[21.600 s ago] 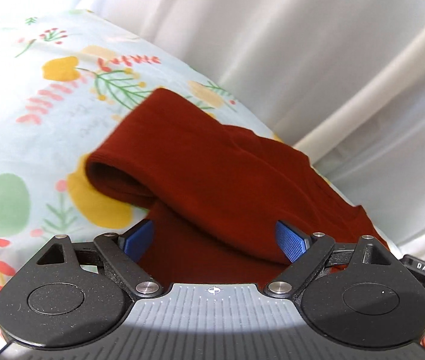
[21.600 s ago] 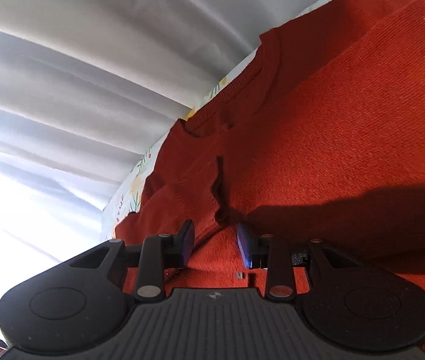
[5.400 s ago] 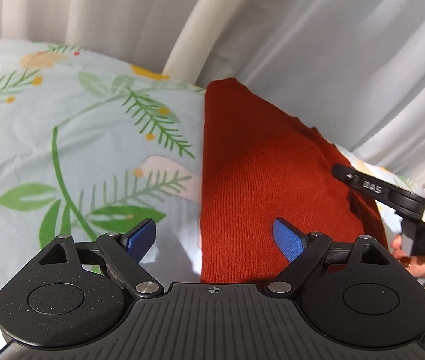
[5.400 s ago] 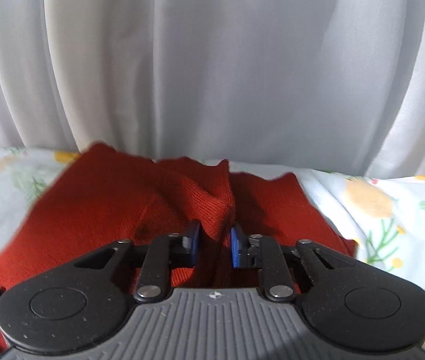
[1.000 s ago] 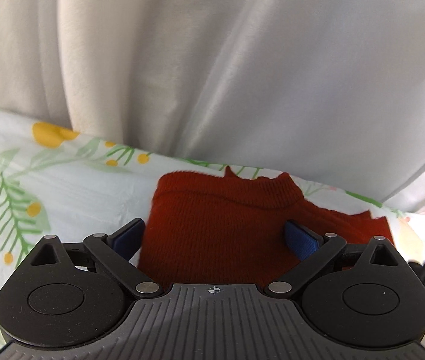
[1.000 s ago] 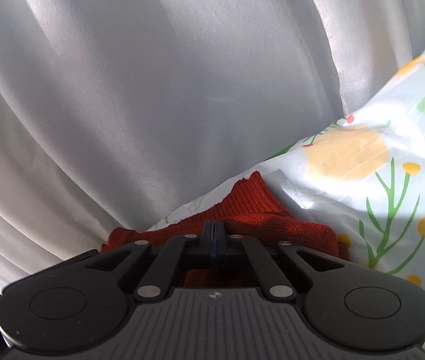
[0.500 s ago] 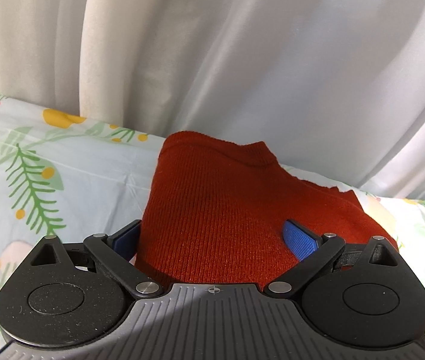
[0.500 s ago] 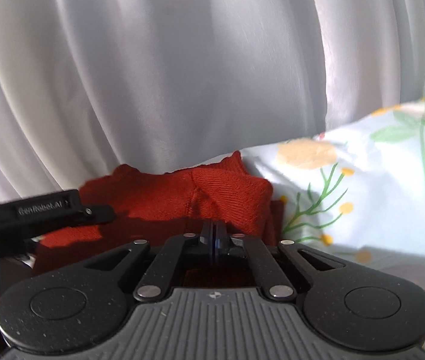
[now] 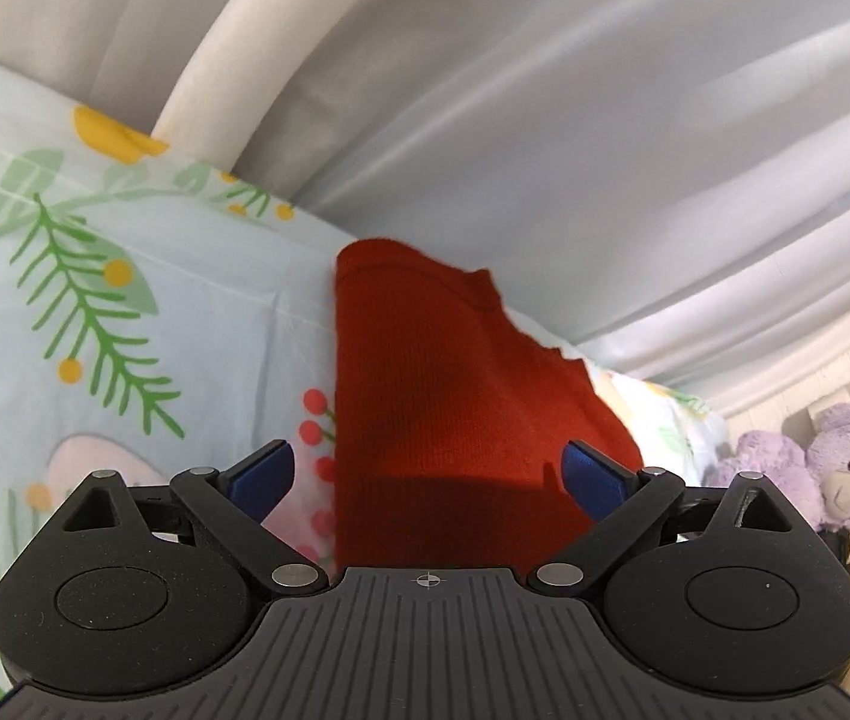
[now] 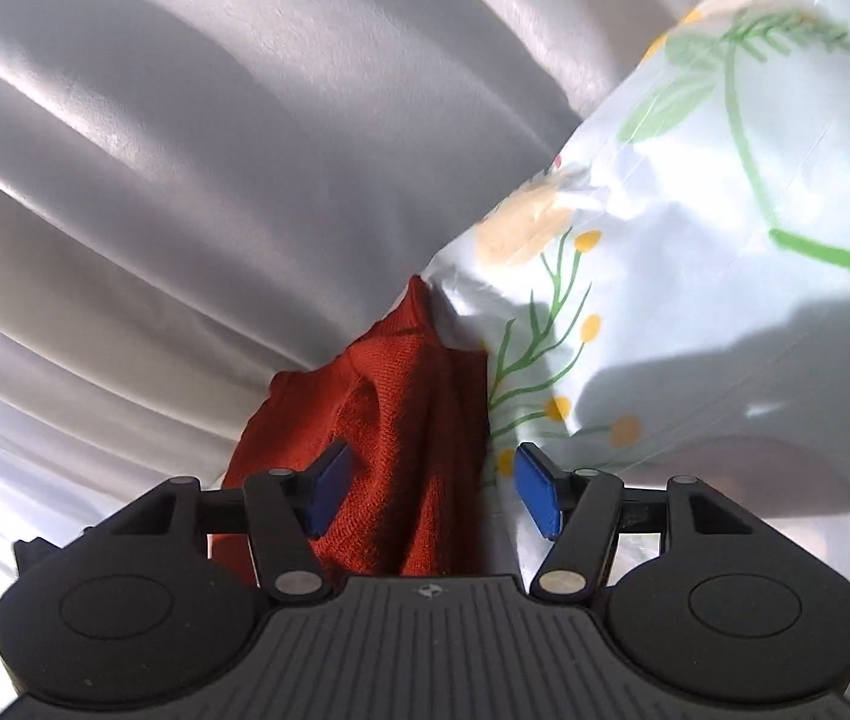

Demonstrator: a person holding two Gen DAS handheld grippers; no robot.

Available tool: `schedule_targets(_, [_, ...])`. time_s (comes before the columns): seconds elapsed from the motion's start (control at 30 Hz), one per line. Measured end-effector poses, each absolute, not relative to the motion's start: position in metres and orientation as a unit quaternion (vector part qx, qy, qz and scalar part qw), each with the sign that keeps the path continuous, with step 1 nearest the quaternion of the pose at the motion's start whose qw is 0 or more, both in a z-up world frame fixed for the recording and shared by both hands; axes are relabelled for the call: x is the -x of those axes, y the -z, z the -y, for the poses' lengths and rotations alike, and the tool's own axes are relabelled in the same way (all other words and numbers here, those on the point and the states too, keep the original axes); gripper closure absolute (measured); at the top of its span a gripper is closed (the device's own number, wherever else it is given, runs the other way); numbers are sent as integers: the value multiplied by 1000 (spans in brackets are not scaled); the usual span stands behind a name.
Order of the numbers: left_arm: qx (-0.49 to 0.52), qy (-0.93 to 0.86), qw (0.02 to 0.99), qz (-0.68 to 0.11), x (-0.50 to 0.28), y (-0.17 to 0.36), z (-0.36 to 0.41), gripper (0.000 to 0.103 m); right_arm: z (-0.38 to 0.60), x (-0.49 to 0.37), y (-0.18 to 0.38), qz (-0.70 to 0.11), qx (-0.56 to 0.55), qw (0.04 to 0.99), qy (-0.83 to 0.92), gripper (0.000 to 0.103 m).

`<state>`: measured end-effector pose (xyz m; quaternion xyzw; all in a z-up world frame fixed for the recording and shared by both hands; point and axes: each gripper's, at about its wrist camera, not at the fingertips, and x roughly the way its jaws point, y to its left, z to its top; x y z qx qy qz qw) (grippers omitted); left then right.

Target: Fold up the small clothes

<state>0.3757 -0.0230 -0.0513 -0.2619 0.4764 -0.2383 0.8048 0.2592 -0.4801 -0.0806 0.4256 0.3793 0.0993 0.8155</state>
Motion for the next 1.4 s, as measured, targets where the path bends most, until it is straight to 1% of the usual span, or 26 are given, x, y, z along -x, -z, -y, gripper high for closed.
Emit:
schedule_targets(0.03, [261,236,802,-482,-378,53,24,9,480,-264,82,-385,-429,811,-100,45])
schedule_targets(0.07, [259,230,803,-485,-378,53,23,10,479,-268,83,-390,-428,809,-103,46])
schedule_targets(0.2, [271,233,806,-473,-377,53,13,10,473,-279,83,-398,-437,797,-125,48])
schedule_targets(0.33, [269,258,787,-492,-382,61,19,10,467,-291,93,-418,-440,785,-125,49])
schedule_targets(0.47, [285,269,771,-501,-391,69,25,10,472,-298,101,-413,-474,767,-131,50])
schedule_targets(0.53, [304,273,759,-506,-394,73,26,14,472,-300,102,-415,-476,763,-136,50])
schedule_targets(0.6, [301,275,760,-506,-394,74,30,14,470,-303,103,-418,-475,761,-142,56])
schedule_targets(0.63, [295,278,763,-504,-394,74,31,15,468,-304,104,-421,-473,761,-142,61])
schedule_targets(0.67, [291,278,764,-504,-393,73,32,17,468,-305,105,-422,-474,759,-143,64])
schedule_targets(0.73, [290,273,764,-507,-393,73,30,27,465,-307,108,-423,-476,758,-143,69])
schedule_targets(0.87, [296,264,764,-510,-391,75,28,34,457,-309,109,-421,-472,761,-143,71])
schedule_targets(0.97, [292,261,766,-509,-388,74,29,38,449,-310,105,-422,-462,768,-139,71])
schedule_targets(1.03, [299,258,766,-507,-387,73,29,46,444,-310,102,-420,-457,772,-137,71])
schedule_targets(1.13, [301,272,769,-495,-383,67,29,52,437,-307,94,-416,-446,782,-126,74])
schedule_targets(1.23, [296,289,773,-481,-376,57,31,56,431,-301,78,-399,-434,796,-134,77])
schedule_targets(1.4, [294,301,778,-467,-362,36,32,56,408,-292,44,-380,-396,822,-152,80])
